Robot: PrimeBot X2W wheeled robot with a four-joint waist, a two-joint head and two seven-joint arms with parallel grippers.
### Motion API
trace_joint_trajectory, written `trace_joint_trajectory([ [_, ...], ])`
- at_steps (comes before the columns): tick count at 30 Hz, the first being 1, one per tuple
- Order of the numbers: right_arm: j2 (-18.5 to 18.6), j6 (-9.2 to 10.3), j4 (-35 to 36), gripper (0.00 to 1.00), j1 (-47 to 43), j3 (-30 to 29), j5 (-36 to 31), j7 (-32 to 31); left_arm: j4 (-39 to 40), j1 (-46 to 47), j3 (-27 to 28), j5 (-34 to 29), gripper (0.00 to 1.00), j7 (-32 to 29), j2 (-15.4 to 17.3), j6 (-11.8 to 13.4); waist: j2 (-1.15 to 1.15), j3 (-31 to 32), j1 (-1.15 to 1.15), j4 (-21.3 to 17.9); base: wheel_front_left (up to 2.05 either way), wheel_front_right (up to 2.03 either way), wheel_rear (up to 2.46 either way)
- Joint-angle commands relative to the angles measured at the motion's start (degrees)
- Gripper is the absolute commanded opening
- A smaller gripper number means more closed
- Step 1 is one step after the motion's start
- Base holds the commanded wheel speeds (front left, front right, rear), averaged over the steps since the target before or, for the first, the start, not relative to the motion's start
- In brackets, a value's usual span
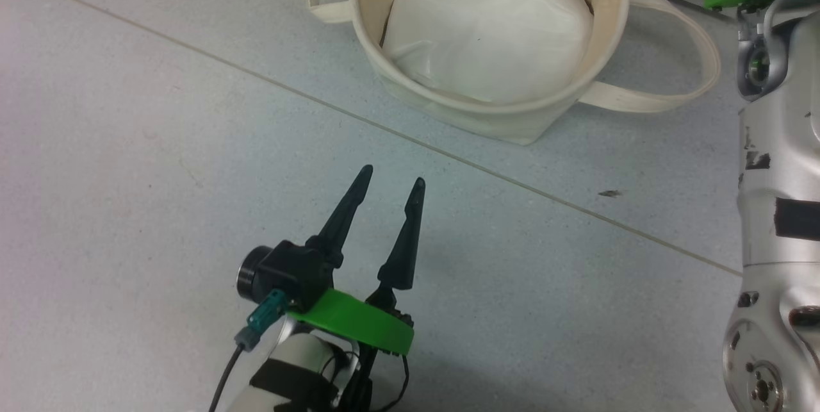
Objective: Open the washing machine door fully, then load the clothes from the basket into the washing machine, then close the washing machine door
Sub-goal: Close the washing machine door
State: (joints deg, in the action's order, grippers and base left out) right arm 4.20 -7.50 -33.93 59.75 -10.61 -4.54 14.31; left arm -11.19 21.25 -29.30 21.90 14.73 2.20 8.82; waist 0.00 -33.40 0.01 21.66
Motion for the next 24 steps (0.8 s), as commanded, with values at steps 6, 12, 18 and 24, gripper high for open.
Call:
trace_joint_trajectory([
  [6,-1.33,0.01,3.09,0.00,3.08,-2.45,-1.37,0.69,1.23,0.79,1.08,0.17,1.00,0.27,0.68,0.41,0.00,-0.66,-0.01,-0.88,0.00,0.00,0.00],
  [12,-1.33,0.01,4.08,0.00,3.71,-5.00,-1.10,0.69,0.54,1.03,1.34,-0.09,1.00,0.27,0.67,0.30,0.00,-0.37,-0.01,-1.77,0.00,0.00,0.00],
  [18,-1.33,0.01,3.31,0.00,4.62,-6.48,-0.87,0.69,0.33,1.22,1.71,-0.48,1.00,0.27,0.67,0.06,0.00,-0.53,-0.01,-2.52,0.00,0.00,0.00],
  [24,-1.33,0.01,2.97,0.00,6.38,-7.09,-0.71,0.69,0.17,1.56,1.69,-0.36,1.00,0.27,0.67,0.08,0.00,-1.26,-0.01,-2.68,0.00,0.00,0.00],
])
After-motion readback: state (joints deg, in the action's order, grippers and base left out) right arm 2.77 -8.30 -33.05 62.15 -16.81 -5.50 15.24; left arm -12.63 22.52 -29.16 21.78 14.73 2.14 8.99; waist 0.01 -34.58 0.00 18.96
